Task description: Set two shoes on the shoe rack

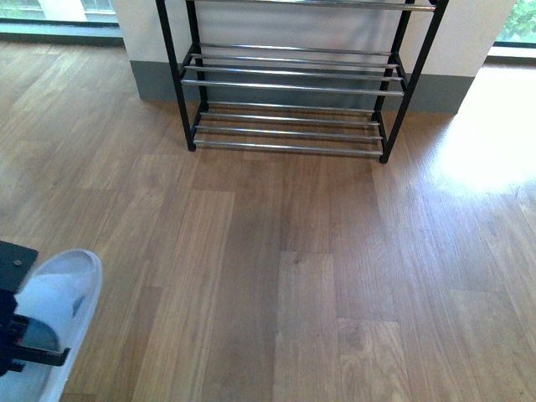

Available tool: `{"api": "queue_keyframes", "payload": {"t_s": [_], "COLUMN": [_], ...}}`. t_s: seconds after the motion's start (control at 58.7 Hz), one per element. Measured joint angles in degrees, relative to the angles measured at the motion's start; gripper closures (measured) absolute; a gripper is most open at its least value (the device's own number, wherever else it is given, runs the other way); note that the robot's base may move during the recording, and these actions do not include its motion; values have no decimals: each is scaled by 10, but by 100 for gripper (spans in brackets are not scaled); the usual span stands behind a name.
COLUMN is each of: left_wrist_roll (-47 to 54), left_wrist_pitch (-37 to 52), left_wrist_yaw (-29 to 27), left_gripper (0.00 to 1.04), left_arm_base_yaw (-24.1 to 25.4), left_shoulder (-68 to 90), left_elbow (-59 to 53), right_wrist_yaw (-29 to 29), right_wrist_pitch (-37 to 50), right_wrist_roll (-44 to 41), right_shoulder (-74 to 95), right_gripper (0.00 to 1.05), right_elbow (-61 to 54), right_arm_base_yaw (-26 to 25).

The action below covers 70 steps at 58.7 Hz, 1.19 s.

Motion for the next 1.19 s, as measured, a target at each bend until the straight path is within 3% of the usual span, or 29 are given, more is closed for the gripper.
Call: {"api": "queue_keyframes", "payload": {"t_s": [0.153,0.324,0.579,1.192], "left_wrist_roll": [-12,-32,-81,-95], "left_wrist_pitch": [-109,-378,-601,-612], "left_wrist_yaw": [-2,14,42,44], "left_gripper": [103,103,103,103], "left_arm_base_yaw": [-14,-24,-16,-15], "left_shoulder": [-209,-618,-914,-949], "left_elbow": [-71,-105,-121,-124], "right_wrist_yaw": [0,0,0,2], "right_wrist_pitch": [0,0,0,0], "right_wrist_roll": [0,0,0,2], "right_shoulder": [0,0,0,-1], "right_gripper": [103,103,103,103], "right_elbow": [0,0,0,0], "right_arm_base_yaw": [0,0,0,0]}}
